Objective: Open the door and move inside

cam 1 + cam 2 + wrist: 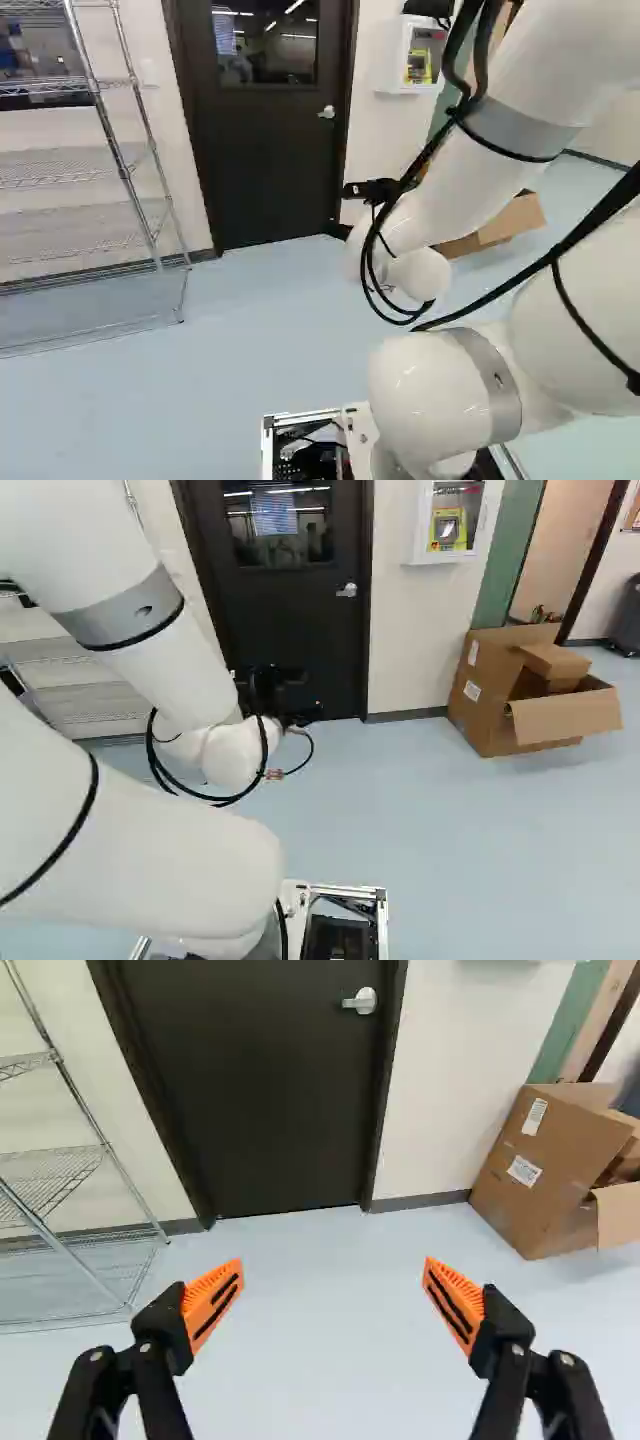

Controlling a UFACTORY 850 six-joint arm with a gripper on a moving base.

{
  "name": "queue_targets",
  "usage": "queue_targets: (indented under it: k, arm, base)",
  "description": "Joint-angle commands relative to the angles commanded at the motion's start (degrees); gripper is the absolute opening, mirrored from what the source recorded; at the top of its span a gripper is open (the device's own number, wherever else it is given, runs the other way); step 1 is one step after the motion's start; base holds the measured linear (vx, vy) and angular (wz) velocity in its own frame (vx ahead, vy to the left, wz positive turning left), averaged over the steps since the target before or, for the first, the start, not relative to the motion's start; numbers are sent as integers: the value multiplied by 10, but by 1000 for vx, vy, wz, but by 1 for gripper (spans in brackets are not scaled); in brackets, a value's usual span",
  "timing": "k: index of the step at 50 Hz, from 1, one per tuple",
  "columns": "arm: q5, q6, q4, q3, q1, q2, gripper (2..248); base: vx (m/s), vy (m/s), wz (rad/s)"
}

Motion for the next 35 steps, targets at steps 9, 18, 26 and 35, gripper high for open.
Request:
queue_targets:
  k: [9,18,26,35]
  arm:
    - [0,0,0,0,0,0,247]
    - [0,0,0,0,0,0,247]
    - [0,0,0,0,0,0,247]
    - [0,0,0,0,0,0,247]
  base:
    - [114,3,-6]
    - [230,-4,-40]
    - [251,-1,-41]
    - [264,2,-36]
